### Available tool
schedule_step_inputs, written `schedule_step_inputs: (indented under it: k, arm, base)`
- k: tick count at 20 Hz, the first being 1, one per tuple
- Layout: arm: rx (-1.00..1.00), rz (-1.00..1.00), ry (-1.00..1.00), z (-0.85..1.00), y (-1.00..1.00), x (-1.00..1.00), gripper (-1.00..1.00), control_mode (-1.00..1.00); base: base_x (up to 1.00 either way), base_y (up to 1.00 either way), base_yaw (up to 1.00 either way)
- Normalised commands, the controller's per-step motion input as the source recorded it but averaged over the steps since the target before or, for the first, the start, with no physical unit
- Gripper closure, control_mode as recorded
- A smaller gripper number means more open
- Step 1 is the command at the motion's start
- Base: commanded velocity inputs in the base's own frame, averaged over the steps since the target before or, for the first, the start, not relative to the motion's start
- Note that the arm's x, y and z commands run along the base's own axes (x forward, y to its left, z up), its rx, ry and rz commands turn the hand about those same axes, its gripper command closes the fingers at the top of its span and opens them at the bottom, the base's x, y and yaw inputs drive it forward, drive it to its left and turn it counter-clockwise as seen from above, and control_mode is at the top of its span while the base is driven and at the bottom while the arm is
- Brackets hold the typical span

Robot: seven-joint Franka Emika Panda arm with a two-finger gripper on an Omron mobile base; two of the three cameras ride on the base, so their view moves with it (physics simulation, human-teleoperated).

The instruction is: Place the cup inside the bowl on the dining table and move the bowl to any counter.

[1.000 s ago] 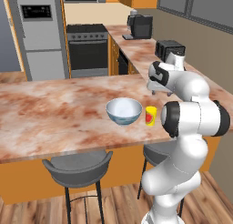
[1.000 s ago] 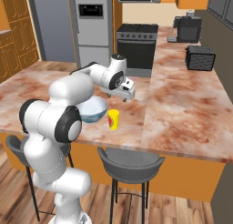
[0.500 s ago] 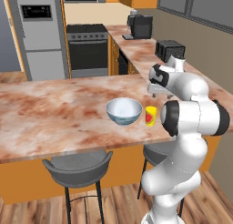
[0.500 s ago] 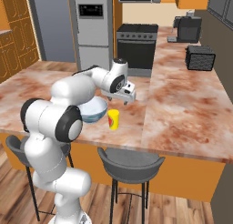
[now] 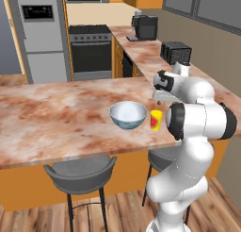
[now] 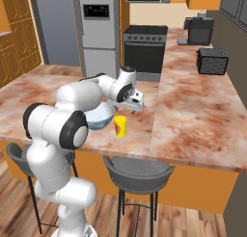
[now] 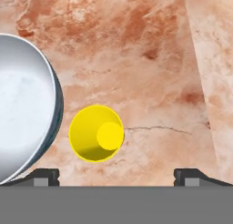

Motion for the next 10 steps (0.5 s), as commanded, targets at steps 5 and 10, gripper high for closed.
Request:
schedule_step_inputs:
  k: [5, 10]
  arm:
    - [0.00, 0.04, 0.00, -0.17, 0.00, 0.00, -1.00, -1.00]
    - [0.00, 0.04, 0.00, -0.15, 0.00, 0.00, -1.00, -1.00]
  base:
    - [0.00, 0.00, 0.00]
    - [0.00, 0.00, 0.00]
